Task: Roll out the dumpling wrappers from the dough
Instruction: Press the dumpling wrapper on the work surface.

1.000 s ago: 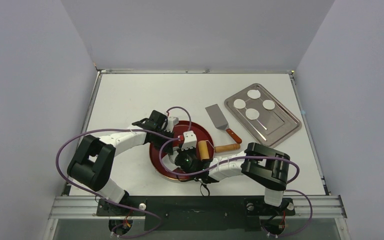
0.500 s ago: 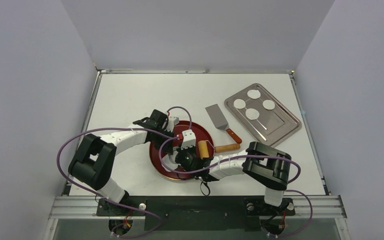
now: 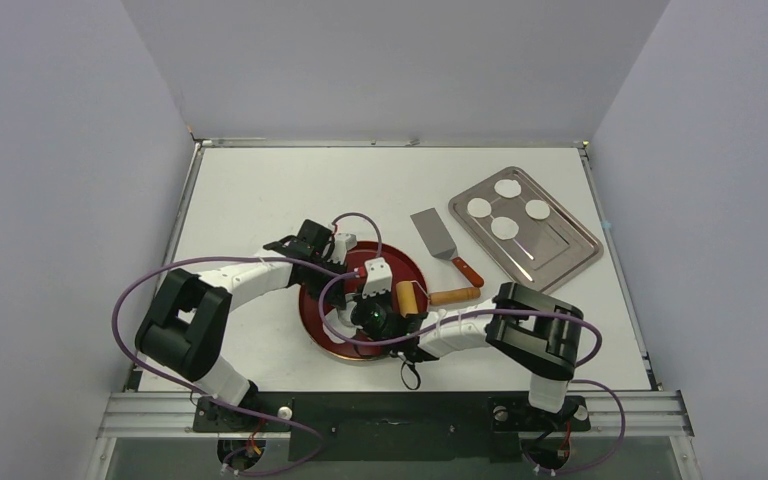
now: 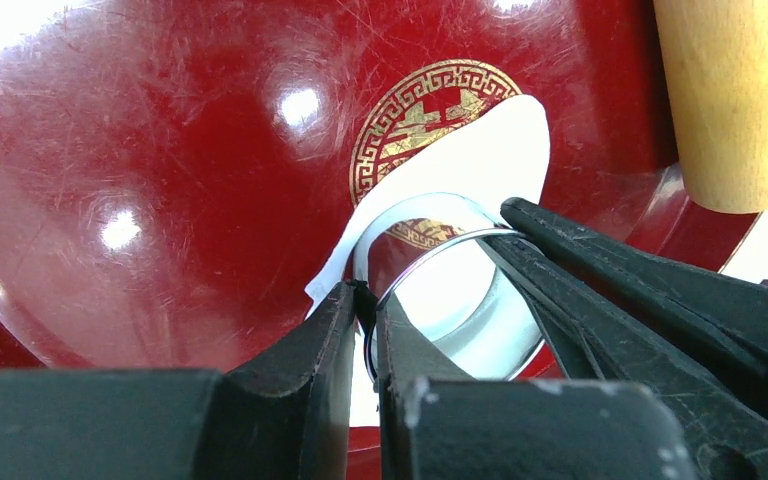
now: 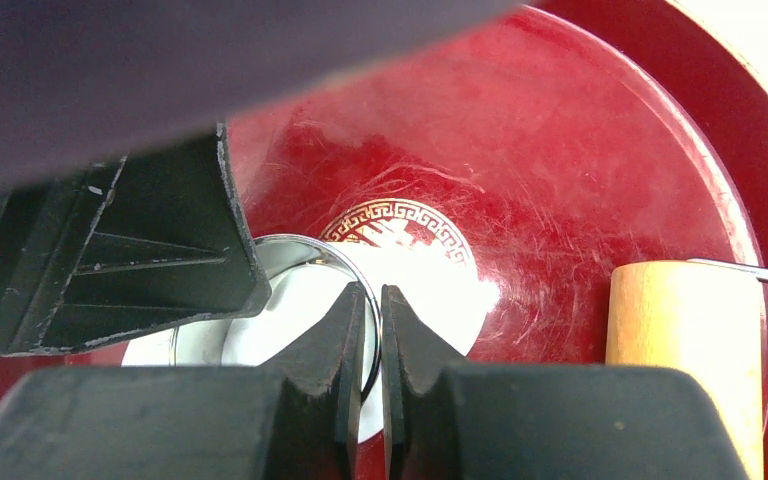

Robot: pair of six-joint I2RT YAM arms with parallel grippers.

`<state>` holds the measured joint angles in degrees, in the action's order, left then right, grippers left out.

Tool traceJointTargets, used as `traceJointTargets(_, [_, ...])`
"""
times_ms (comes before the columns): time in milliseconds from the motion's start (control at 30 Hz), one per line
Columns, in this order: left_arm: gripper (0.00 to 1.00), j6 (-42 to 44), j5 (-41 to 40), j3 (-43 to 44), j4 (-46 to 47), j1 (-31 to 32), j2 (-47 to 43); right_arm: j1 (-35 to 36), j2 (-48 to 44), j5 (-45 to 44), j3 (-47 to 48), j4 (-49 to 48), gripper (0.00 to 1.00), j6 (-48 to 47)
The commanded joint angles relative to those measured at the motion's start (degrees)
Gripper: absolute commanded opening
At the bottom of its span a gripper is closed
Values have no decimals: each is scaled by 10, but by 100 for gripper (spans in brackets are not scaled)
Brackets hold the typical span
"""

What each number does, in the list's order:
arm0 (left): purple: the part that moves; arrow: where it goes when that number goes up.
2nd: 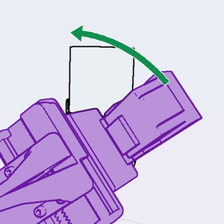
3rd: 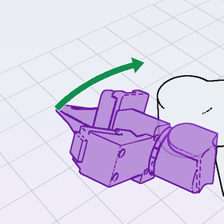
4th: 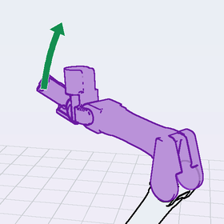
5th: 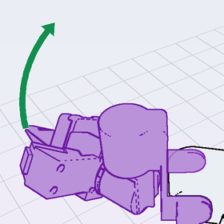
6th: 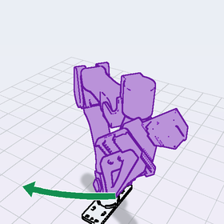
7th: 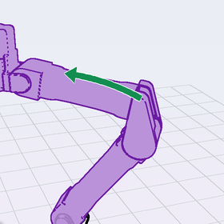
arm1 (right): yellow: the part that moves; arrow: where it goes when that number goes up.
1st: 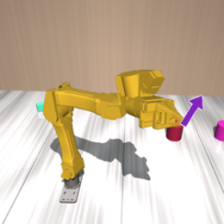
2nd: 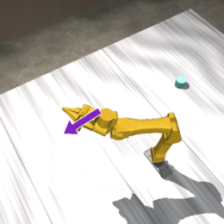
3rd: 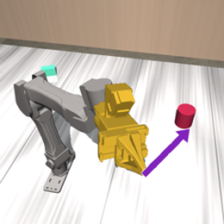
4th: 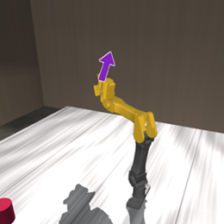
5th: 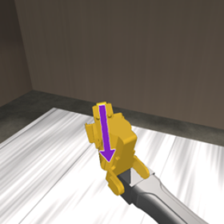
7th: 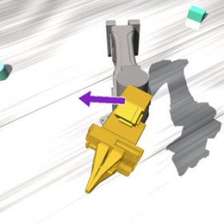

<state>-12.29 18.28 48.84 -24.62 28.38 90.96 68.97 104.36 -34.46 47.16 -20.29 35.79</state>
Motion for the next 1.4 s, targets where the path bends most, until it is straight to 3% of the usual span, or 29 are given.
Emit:
traceJointTargets(0, [0, -6, 3, -4, -8, 1, 28, 9, 21, 78, -20, 78, 0, 17])
traceJointTargets(233, [0, -1, 6, -14, 7, -7, 44, 56, 28, 63, -21, 100, 0, 65])
traceJointTargets(600, [0, -3, 6, -23, -8, 5, 4, 6, 24, 73, 1, 83, 0, 21])
traceJointTargets(967, [0, 9, -13, 9, 10, -9, 18, 71, 25, 59, -9, 102, 0, 79])
traceJointTargets(1367, [0, -4, 21, -29, -4, -1, -11, -11, 39, 64, -7, 66, 0, 1])
